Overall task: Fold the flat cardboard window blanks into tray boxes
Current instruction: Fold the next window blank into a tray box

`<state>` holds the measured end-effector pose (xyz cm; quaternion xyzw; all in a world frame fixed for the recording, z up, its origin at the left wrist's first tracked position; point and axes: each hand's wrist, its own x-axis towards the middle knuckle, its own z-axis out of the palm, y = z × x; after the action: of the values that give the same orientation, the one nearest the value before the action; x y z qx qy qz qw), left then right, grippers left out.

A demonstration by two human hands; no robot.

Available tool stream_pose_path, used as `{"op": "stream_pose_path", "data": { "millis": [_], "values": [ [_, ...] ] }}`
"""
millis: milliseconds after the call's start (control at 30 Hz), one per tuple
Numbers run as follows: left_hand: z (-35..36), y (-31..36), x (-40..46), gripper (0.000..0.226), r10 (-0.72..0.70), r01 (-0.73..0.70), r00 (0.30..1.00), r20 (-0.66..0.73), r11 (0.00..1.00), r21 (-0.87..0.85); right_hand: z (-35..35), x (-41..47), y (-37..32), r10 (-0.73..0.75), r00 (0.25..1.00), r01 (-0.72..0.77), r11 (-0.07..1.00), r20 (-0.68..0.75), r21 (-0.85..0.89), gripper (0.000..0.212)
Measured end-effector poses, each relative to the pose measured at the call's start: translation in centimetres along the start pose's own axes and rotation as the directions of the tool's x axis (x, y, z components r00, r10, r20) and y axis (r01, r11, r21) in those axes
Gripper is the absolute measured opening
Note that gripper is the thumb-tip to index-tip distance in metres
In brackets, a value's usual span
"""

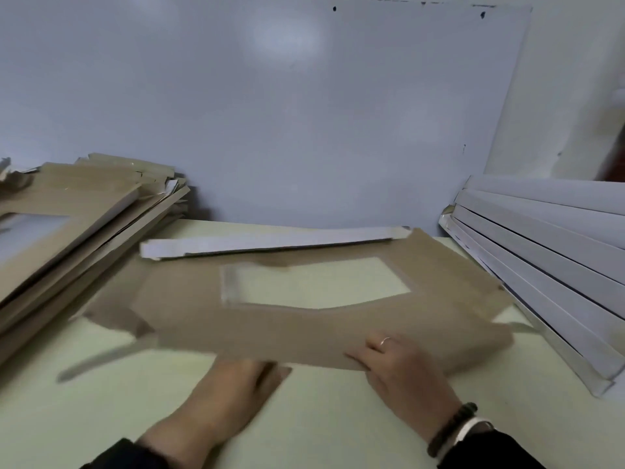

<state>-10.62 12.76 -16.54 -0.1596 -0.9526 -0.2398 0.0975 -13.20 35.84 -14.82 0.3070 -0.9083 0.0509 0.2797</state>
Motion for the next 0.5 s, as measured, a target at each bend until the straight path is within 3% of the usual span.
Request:
{"op": "stream_pose_path", "data": {
  "millis": [67,133,167,200,300,367,467,500],
  "values": [
    [-0.3,1.4,0.1,0.036,0.090,-0.093,0.995,0.031,0.992,0.085,0.2,0.5,-0.8,-0.012,0.998,0.008,0.998,0.054,0.065,0.020],
    [-0.8,2.9,-0.1,0.025,0.176,-0.180,0.984,0.043,0.972,0.151,1.1,0.8,-1.3,-0.065,0.992,0.055,0.994,0.105,0.096,0.034],
    [-0.8,3.1,-0.3,0.020,0.242,-0.245,0.969,0.038,0.962,0.118,1.0,1.0,-1.7,-0.067,0.989,0.050,0.991,0.134,0.126,0.031],
    [-1.1,3.6,-0.4,0.020,0.294,-0.292,0.956,0.002,0.950,0.113,1.2,1.2,-2.0,-0.091,0.983,0.066,0.986,0.161,0.155,0.024],
    [-1.3,3.9,-0.2,0.027,0.370,-0.366,0.929,0.009,0.913,0.181,1.0,1.4,-2.7,-0.118,0.958,0.072,0.982,0.263,0.176,0.028],
    [-0.7,3.4,-0.1,0.045,0.313,-0.318,0.948,0.062,0.913,0.257,1.0,1.2,-2.7,-0.131,0.942,0.087,0.985,0.308,0.152,0.024],
    [-0.8,3.0,0.2,0.062,0.019,-0.086,0.983,0.183,0.929,0.360,0.9,1.2,-2.7,-0.125,0.928,0.082,0.987,0.350,0.136,0.031],
    [-0.5,2.2,0.2,0.066,-0.003,-0.054,0.985,0.170,0.942,0.332,0.5,1.2,-2.7,-0.096,0.925,0.056,0.992,0.368,0.117,0.033]
  ]
}}
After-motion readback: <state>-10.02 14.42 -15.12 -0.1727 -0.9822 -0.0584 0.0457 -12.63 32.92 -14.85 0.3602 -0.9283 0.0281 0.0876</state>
